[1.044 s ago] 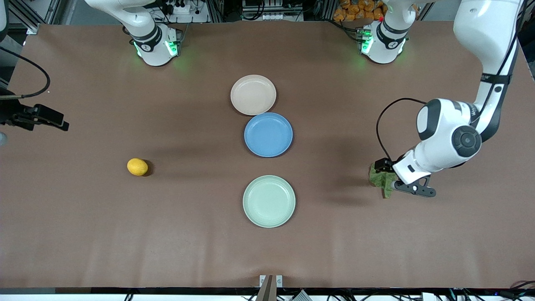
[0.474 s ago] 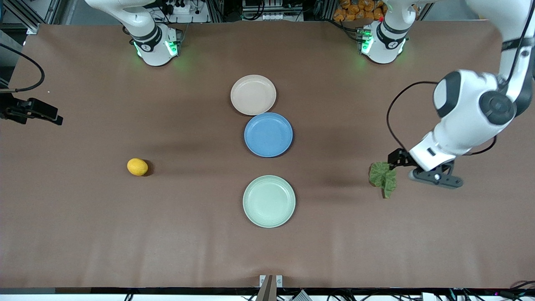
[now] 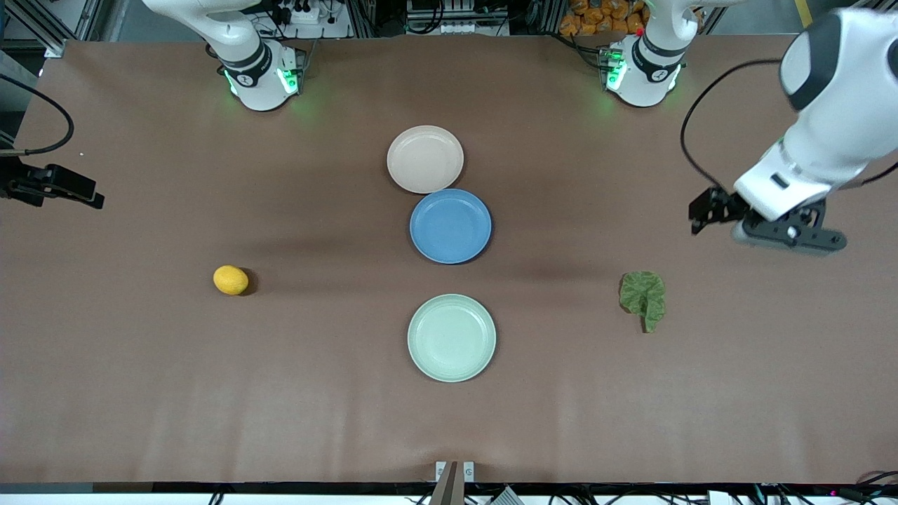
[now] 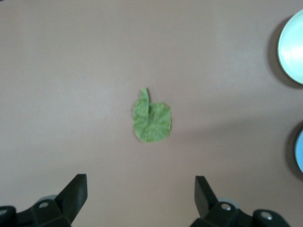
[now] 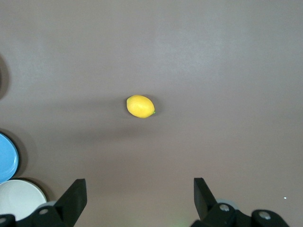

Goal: Pick lemon and lettuce from plates

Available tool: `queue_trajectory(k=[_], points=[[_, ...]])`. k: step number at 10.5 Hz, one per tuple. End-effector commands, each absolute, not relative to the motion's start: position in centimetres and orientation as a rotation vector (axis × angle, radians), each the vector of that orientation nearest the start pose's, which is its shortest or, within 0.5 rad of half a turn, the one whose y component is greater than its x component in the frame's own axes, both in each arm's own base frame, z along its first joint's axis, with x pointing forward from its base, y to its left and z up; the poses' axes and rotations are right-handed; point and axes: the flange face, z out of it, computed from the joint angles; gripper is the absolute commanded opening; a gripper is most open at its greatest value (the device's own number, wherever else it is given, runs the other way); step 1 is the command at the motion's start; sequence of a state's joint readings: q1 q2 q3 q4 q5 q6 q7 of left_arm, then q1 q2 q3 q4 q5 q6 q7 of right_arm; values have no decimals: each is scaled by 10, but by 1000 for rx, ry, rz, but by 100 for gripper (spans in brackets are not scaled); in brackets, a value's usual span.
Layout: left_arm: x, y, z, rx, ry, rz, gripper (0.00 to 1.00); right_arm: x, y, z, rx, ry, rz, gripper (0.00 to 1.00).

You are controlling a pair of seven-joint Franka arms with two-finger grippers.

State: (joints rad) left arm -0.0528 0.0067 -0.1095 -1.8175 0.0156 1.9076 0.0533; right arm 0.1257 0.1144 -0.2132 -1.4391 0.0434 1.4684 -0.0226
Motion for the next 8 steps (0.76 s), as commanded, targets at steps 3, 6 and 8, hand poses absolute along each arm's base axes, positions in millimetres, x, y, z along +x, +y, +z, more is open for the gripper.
queue_trajectory(k=[3,6,8], points=[[558,-91,601,-3137,316,1,100,570,-39,619,-3120,114,125,100],[557,-88,613,-3124,296,-36,100,566,-39,623,-3117,121,128,100],[558,-88,627,-3130,303,-77,100,563,-39,628,-3116,120,123,100]])
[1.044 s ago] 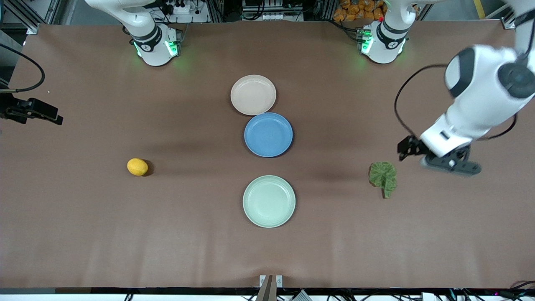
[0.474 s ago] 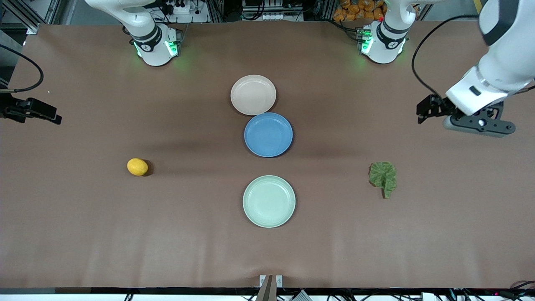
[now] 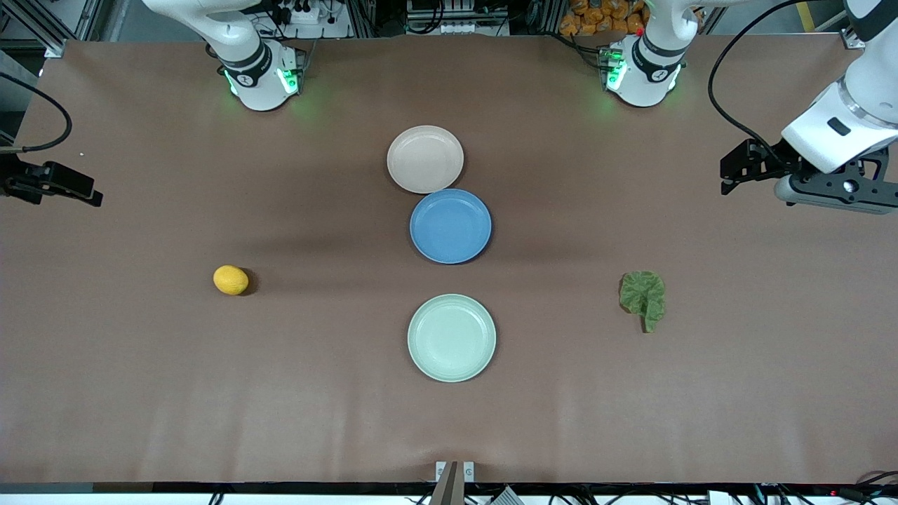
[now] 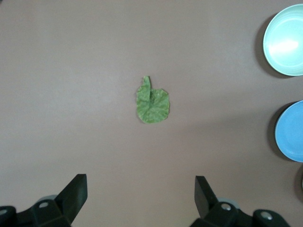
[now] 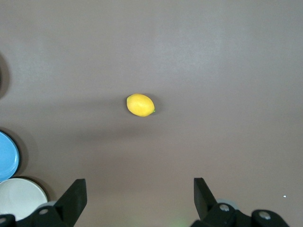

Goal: Pick lemon and lettuce from plates

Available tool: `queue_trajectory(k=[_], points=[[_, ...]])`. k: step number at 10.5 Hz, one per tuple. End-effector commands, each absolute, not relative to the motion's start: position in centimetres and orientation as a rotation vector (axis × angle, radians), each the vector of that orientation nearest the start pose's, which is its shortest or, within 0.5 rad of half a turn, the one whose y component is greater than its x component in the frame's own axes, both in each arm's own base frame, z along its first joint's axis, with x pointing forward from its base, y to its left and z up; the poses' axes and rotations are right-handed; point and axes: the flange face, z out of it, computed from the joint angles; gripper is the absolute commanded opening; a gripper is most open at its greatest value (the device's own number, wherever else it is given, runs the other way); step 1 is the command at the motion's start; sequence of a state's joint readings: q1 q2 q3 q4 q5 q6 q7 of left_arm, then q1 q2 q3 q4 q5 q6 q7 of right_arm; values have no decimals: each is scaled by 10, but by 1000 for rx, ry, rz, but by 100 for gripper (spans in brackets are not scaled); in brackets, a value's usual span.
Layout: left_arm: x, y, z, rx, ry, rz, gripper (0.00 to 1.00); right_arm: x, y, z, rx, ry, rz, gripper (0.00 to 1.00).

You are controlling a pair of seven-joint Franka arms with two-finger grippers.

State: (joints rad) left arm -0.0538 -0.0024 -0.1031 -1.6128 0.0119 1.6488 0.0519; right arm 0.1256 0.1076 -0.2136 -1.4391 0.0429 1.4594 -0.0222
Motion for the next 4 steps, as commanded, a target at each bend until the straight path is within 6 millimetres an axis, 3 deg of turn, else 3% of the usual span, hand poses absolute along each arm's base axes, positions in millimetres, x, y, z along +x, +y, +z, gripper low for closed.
queue_trajectory(k=[1,4], points=[[558,-88,626,-3127,306,-75,100,559,-40,632,-3114,122,116,100],[559,-87,624,-3126,306,-68,100,558,-41,629,-3113,125,126,100]])
